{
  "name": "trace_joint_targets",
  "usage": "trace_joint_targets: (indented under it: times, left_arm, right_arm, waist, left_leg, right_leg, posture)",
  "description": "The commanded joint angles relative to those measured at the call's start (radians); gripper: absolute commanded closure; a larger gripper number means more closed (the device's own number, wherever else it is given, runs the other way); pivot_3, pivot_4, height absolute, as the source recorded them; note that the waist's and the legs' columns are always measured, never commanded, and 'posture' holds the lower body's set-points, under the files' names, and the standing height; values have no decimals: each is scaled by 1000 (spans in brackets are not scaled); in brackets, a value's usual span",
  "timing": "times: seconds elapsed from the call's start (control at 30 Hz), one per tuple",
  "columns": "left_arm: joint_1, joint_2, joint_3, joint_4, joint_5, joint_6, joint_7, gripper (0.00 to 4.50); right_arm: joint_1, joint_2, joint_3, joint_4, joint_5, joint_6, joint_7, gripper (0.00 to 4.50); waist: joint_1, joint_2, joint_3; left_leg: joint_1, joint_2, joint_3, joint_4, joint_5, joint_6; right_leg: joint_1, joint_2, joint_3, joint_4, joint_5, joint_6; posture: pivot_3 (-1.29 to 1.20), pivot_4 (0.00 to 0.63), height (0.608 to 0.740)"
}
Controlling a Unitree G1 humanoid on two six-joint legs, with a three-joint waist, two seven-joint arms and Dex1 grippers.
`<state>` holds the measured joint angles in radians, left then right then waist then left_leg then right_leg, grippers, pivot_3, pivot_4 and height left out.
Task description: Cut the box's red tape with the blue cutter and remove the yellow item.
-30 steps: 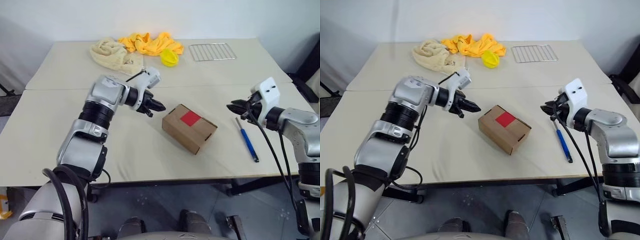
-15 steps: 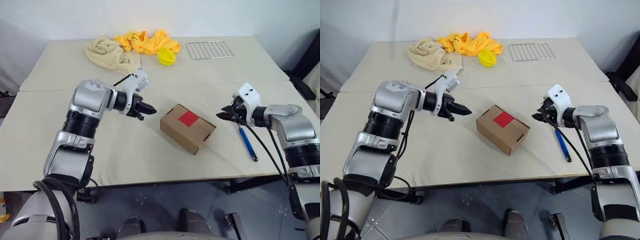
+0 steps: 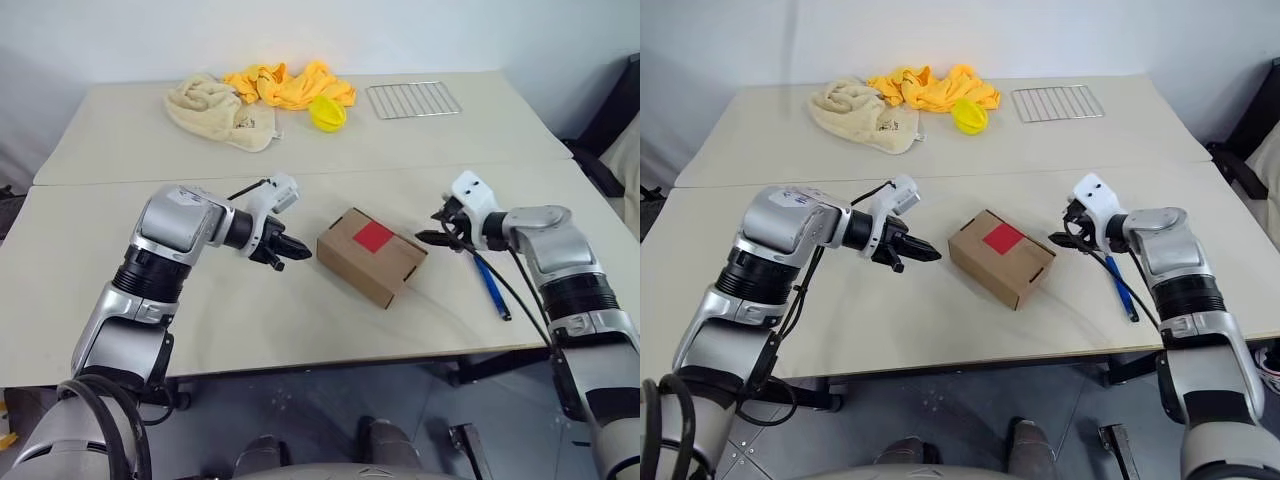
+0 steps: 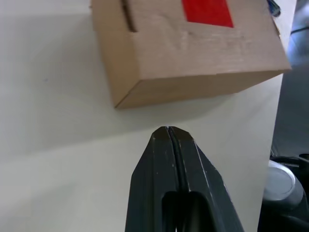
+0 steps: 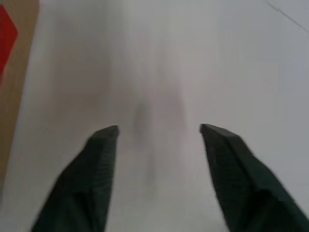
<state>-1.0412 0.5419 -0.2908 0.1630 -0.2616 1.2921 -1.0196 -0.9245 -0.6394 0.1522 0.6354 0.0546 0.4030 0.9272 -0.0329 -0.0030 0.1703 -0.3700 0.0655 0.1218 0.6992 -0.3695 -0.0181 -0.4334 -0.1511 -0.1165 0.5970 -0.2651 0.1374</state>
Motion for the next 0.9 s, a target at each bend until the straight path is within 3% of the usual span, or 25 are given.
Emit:
trace_joint_targets:
  times: [0.03,0.17,0.2,0.4,0.63,0.9]
  left_arm:
    - [12,3,-12,-53,-41,18,4,4500]
    - [20,-16,-33,-68,-65,26,20,4500]
    - [22,-23,-49,-64,-64,24,25,4500]
    - [1,-98,-94,16,-48,-46,55,4500]
    - [-49,-222,-78,222,1,-169,139,4500]
    - [-95,-218,-95,301,28,-226,94,4500]
  right_arm:
    - [-33,8,-7,-15,-8,-20,17,2958]
    - [-32,18,-8,-40,-9,-7,36,4329]
    - [-30,19,-5,-51,-11,-3,40,4448]
    - [18,3,10,-176,-19,55,81,4448]
    - [164,-58,21,-512,14,257,126,4448]
    - [258,-80,11,-791,70,458,86,4448]
  waist:
    - [-1,0,0]
    - [4,0,0]
    - [4,0,0]
    - [4,0,0]
    - [7,0,0]
    - [6,0,0]
  left_leg:
    - [0,0,0,0,0,0]
    - [0,0,0,1,0,0]
    - [0,0,0,1,0,0]
    - [0,0,0,1,0,0]
    - [0,0,0,2,0,0]
    - [1,0,0,2,0,0]
  right_leg:
    - [0,0,0,0,0,0]
    - [0,0,0,0,0,0]
    - [0,0,0,0,0,0]
    - [0,0,0,1,0,0]
    - [1,0,0,1,0,0]
    - [1,0,0,2,0,0]
  posture:
    - [0,150,740]
    - [0,150,740]
    - [0,150,740]
    - [0,150,740]
    - [0,150,740]
    - [0,150,740]
